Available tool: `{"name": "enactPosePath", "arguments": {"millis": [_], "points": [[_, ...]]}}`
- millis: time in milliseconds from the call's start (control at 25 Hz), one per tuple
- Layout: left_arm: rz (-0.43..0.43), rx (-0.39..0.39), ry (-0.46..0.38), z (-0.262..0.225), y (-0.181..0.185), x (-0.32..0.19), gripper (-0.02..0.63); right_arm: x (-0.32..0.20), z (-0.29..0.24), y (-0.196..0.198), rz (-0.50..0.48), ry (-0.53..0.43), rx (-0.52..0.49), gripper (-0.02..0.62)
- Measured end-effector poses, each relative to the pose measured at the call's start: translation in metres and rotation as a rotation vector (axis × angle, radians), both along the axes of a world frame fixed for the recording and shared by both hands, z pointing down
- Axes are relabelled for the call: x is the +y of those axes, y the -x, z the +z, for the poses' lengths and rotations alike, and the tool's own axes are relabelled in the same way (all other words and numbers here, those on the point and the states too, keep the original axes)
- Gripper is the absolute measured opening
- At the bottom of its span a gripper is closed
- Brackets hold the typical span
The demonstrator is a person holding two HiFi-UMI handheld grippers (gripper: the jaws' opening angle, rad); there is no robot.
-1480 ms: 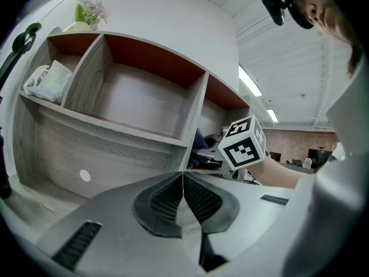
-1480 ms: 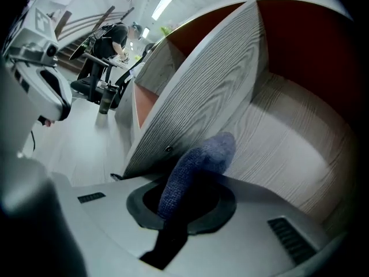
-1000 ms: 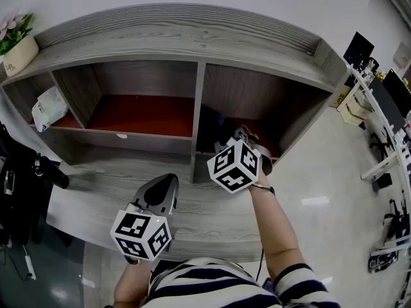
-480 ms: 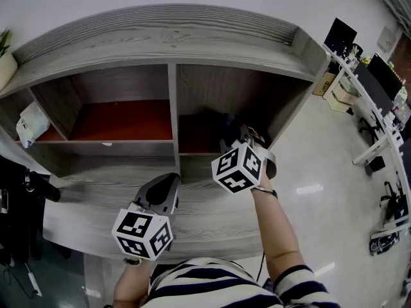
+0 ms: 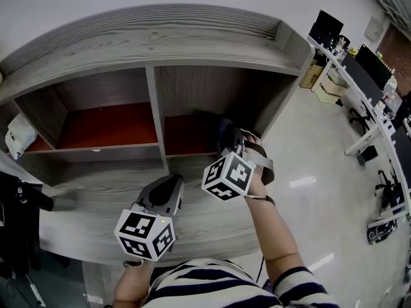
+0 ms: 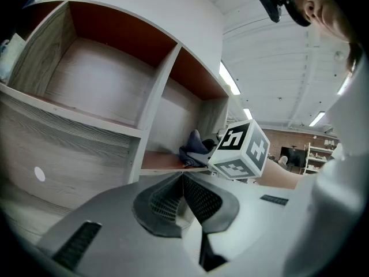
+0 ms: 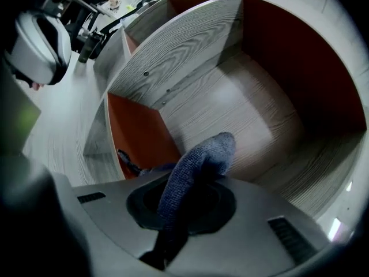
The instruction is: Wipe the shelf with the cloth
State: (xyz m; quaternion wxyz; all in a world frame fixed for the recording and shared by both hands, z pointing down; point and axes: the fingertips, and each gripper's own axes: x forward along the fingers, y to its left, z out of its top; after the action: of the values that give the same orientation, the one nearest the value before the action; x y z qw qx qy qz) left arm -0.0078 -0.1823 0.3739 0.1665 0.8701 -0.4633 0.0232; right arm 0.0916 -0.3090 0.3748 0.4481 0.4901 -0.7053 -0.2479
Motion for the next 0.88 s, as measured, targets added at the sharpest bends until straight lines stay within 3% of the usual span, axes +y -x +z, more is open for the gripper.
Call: {"name": "enactPosePath", "arguments": {"millis": [480,720,880], "points": [[0.004,0.005,0.000,0.000,-0.003,0.000,0.018,0.007,0.002,-0.026,0.137,-0.057,0.250,0.044],[0.001,0.010,-0.002,0.000,-0.002,0.002,0.017,0.009,0.001,-0.027,0.123,-0.043,0.230,0.044],[0.003,0.012,-0.004,-0.001,-0.001,0.004,0.018,0.014,-0.018,-0.026,0.100,-0.115,0.215,0.044]]}}
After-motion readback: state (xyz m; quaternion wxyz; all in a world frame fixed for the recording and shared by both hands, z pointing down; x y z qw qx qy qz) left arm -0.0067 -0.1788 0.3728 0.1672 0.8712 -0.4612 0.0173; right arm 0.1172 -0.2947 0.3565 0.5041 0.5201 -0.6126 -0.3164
